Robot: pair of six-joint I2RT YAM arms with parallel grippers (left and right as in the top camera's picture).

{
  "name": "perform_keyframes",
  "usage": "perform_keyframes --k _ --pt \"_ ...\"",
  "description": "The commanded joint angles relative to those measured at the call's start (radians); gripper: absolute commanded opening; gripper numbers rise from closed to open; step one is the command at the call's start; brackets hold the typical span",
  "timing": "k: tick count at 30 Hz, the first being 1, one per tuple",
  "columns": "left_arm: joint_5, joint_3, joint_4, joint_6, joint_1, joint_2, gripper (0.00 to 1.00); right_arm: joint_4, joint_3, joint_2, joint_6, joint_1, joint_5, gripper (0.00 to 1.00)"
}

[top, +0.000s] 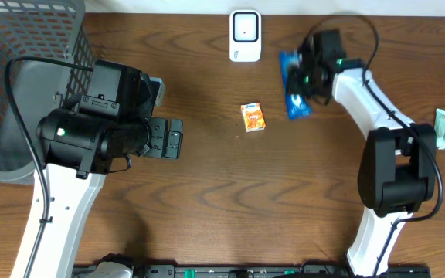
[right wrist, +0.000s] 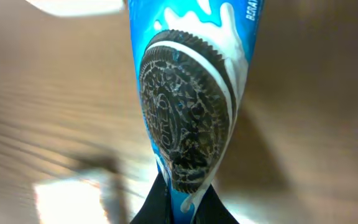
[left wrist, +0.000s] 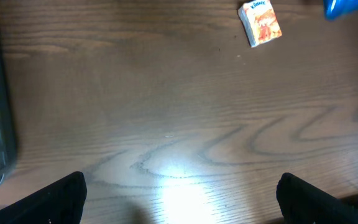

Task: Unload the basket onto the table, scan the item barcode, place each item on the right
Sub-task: 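Lift the Oreo pack and turn it toward the scanner, then hold the Oreo pack up in front of the scanner with the right gripper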

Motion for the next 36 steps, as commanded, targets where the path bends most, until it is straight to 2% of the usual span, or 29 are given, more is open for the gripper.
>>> perform_keyframes --k 1,4,9,17,24,36 --pt "-0.013 0.009 -0.003 -0.001 0.005 0.003 0.98 0.007 0.113 -0.016 0.037 0.008 -0.083 0.01" --pt "-0.013 0.009 -0.003 -0.001 0.005 0.003 0.98 0.030 0.159 -0.016 0.061 0.016 -0.082 0.01" --pt "-0.013 0.009 -0.003 -0.001 0.005 0.003 0.98 0.170 0.161 -0.010 0.147 0.040 -0.084 0.01" --pt "-0.013 0.009 -0.003 -0.001 0.005 0.003 0.98 0.343 0.161 0.061 0.220 0.150 -0.071 0.01" --pt "-0.013 0.009 -0.003 -0.001 0.005 0.003 0.98 0.378 0.161 0.158 0.231 0.182 -0.057 0.01" --pt "-0.013 0.009 -0.003 -0.001 0.005 0.003 0.98 0.381 0.166 0.164 0.193 0.169 -0.061 0.01"
